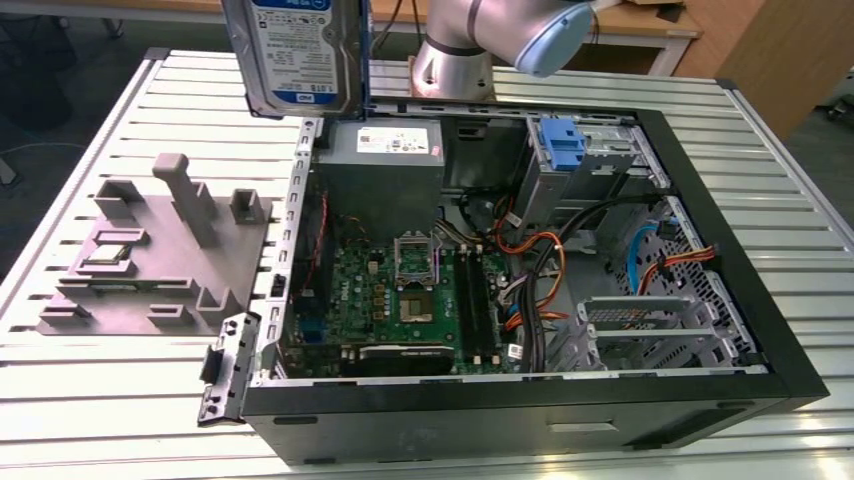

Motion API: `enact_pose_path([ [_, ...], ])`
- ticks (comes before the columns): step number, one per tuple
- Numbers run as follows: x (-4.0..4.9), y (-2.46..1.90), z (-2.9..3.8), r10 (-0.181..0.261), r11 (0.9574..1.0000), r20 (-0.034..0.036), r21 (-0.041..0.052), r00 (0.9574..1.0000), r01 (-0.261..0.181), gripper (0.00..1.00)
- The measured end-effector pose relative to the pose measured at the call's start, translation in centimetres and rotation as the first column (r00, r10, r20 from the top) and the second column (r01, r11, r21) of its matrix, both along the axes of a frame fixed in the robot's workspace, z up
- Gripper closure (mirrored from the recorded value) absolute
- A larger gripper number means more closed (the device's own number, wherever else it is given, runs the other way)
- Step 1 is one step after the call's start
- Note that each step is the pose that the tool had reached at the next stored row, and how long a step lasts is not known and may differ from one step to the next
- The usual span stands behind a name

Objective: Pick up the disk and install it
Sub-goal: 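Pick up the disk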

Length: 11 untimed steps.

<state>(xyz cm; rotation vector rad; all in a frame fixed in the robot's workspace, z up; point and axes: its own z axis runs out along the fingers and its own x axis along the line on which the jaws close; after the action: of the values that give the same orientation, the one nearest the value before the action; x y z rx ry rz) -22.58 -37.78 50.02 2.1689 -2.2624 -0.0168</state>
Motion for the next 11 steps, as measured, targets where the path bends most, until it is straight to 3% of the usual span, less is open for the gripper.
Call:
enact_pose_path([
  [11,0.12,0.0,0.0,0.0,1.0,-0.0001,-0.0001,1.0,0.0,0.64],
])
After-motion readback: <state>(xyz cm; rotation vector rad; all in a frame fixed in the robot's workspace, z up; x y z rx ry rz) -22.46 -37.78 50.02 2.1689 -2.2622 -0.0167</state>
